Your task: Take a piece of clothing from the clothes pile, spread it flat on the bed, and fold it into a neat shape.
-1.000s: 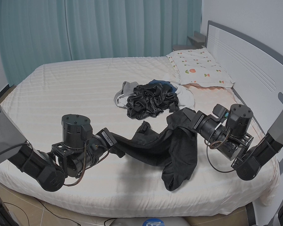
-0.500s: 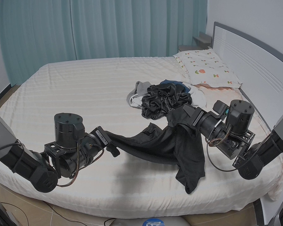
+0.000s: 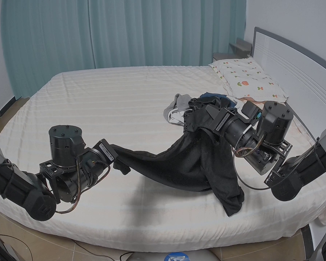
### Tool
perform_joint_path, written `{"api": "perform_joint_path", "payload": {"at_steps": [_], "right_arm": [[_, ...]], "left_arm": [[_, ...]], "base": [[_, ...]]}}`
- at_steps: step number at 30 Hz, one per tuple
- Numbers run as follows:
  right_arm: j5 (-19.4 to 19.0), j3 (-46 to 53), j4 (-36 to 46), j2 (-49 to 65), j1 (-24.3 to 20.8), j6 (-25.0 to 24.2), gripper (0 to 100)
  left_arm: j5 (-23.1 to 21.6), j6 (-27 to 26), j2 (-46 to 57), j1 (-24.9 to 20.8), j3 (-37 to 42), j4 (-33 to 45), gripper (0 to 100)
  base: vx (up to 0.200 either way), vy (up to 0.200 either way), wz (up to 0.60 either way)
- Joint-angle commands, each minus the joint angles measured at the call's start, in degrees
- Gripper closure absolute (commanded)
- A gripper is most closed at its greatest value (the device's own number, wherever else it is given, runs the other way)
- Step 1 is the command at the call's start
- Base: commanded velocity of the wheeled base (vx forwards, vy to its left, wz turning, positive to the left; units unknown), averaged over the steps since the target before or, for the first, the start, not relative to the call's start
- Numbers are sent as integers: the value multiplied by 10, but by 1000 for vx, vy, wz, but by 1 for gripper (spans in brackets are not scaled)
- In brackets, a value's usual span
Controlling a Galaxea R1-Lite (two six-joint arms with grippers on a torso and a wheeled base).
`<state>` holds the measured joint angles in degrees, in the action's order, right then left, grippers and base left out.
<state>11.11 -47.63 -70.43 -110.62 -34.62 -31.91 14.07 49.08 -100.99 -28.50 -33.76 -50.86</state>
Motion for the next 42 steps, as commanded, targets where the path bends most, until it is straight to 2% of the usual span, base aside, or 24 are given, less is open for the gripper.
{"api": "perform_joint_path", "payload": {"at_steps": [1, 11, 42], "right_arm": [[0, -12, 0, 5, -2, 5, 100], [0, -36, -9, 12, 1, 12, 100], [-18, -27, -37, -16, 3, 6, 100]], "left_arm": [[0, 0, 11, 3, 0, 1, 100], [0, -1, 25, 10, 0, 1, 100], [-1, -3, 26, 14, 2, 3, 100]], "base": [[0, 200, 0], [0, 200, 0], [0, 194, 0]]}}
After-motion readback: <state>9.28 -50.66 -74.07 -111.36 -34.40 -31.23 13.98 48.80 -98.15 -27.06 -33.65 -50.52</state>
